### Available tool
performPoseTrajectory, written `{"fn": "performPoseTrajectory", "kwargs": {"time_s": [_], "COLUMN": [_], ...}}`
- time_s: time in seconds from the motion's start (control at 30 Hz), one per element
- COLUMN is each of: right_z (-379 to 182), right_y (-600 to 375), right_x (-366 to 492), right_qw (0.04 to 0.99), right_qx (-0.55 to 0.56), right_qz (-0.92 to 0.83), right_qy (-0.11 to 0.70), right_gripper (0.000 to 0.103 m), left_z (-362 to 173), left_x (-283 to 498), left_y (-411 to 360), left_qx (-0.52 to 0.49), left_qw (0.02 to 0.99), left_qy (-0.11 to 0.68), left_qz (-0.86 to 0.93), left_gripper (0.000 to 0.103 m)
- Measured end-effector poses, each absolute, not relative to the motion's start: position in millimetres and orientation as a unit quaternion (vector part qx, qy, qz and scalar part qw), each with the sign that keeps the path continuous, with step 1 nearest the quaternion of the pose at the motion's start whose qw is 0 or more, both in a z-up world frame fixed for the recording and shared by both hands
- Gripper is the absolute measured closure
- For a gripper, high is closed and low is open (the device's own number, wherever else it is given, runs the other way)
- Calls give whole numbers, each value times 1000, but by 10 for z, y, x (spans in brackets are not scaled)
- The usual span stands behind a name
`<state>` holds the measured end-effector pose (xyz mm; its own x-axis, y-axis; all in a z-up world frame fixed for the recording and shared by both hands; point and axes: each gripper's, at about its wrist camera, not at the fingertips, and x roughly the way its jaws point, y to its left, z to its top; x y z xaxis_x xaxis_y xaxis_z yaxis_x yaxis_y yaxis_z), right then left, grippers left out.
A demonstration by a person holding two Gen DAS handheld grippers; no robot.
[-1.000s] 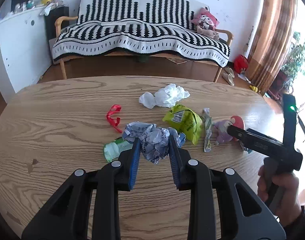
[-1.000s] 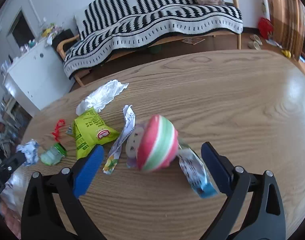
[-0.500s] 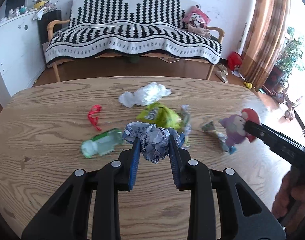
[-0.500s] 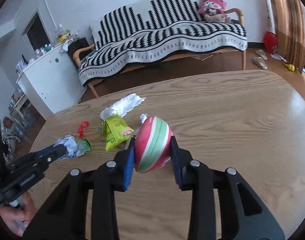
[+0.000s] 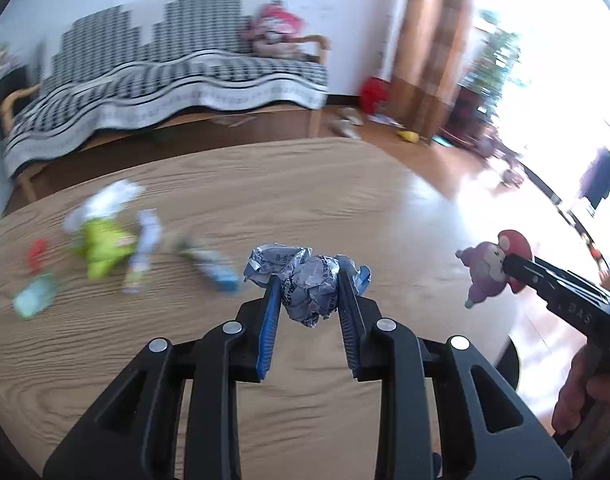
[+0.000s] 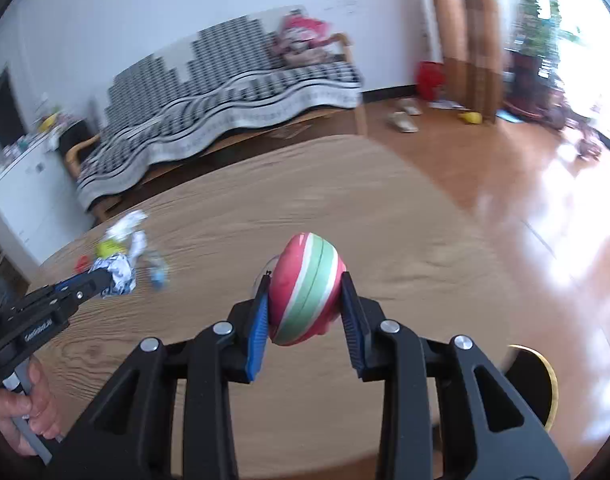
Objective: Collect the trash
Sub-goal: 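Carry both items to the bin and open both tools to drop them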
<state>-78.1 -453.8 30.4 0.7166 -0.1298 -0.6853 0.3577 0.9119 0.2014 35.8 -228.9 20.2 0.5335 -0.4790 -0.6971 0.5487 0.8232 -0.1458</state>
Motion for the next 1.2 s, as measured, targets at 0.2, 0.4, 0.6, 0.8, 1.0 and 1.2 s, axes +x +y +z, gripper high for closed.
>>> {"fn": "performPoseTrajectory", "kwargs": {"time_s": [0.2, 0.4, 0.6, 0.8, 1.0, 1.2], "right_z": [108, -167, -537, -1008, -1191, -1170], "right_y": [-5383, -6026, -6438, -6675, -6737, -6693], "right_x": [-1523, -2224, -2663, -2687, -2607, -2553], "right_qw": [892, 861, 829, 789, 771, 771], "right_qx": [186, 216, 250, 292, 310, 311], "right_qz": [-218, -285, -310, -304, -299, -298], "right_qy": [350, 361, 392, 447, 470, 469], "right_gripper": [70, 70, 70, 70, 69, 67], "left_z": [90, -63, -229, -352, -413, -439], "left_x": [-167, -571, -915, -1079, -1134, -1141], "left_y": [-3138, -3806, -4278, -4550, -4681, -4761], "left_qx": [84, 97, 119, 133, 135, 135], "left_qw": [847, 818, 793, 779, 772, 769], "left_qy": [369, 369, 368, 372, 377, 381], "left_qz": [-372, -432, -471, -487, -494, -496], "left_gripper": [75, 75, 75, 75, 75, 75]}}
